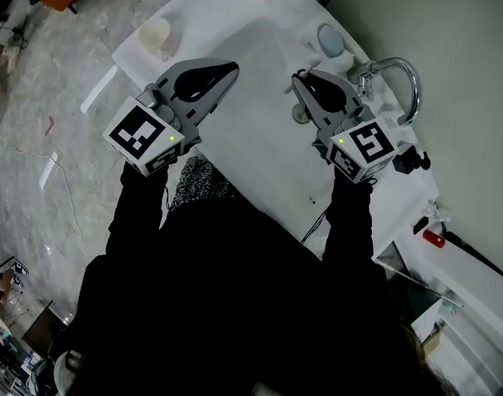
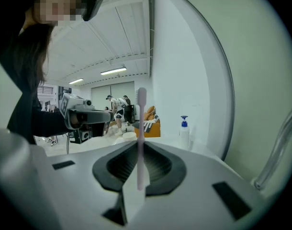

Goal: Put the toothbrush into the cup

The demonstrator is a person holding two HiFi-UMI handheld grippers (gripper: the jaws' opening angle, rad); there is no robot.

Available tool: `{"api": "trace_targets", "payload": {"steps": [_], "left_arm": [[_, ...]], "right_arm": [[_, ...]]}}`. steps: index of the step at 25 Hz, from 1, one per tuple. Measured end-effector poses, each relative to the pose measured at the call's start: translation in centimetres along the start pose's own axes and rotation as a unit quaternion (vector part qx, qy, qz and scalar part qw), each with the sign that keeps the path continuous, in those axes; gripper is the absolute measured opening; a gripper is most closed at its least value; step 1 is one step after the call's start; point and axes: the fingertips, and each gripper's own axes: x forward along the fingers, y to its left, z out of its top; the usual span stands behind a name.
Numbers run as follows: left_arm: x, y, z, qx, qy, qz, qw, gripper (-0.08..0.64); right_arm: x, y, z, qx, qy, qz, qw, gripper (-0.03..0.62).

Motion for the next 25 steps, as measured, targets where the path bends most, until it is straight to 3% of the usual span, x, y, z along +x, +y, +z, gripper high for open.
{"api": "trace_targets", "payload": {"steps": [6,25], "left_arm": [[-2.4,3.0,0.8,0.011,-0.011,0.04,0.9991,0.008],[-10.1,11.7,2.7,0.022,-0.034,0.058,0.9975,0.008]], "right_arm": [[3.0,0.9,1.5,-0.011,-0.006,0.02,1.0,0.046],[12.4,6.5,5.6,-0.017,-0.012,0.017,1.0,0.047]]}}
